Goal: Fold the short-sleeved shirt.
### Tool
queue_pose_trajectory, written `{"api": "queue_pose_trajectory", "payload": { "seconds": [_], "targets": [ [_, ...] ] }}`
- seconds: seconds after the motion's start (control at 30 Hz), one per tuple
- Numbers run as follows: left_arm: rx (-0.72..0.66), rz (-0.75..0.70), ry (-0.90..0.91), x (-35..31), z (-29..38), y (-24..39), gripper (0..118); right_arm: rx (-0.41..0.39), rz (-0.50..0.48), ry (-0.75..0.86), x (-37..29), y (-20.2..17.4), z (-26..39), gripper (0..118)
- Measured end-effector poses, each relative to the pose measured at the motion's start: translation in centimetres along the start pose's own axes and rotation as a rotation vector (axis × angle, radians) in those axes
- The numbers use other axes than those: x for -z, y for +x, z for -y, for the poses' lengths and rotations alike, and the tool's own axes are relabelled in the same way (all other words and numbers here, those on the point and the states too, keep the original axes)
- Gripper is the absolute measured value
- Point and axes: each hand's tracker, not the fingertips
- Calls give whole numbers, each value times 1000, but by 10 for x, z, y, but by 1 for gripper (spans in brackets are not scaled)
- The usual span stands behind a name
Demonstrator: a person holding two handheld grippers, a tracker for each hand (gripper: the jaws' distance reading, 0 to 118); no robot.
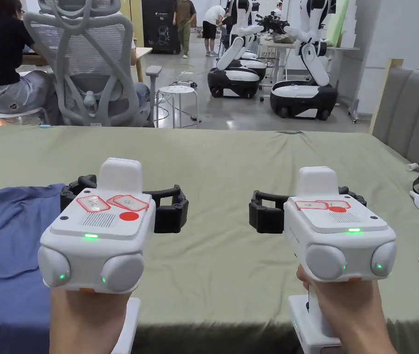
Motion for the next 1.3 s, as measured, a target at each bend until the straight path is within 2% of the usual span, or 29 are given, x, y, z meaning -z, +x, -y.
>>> {"api": "queue_pose_trajectory", "payload": {
  "seconds": [0.37, 0.5, 0.73, 1.3],
  "targets": [
    [2, 3, 2, 0, 0, 2, 118, 8, 14, 11, -1, 1, -1, 118],
    [2, 9, 3, -1, 0, 4, 118, 3, -11, 2, -1, 1, -1, 118],
    [8, 11, 3, -1, -1, 4, 118, 3, 24, -15, 1, -1, 0, 118],
    [10, 10, 6, 0, -2, 5, 118, -2, 36, 7, -1, 2, -3, 118]
  ]
}}
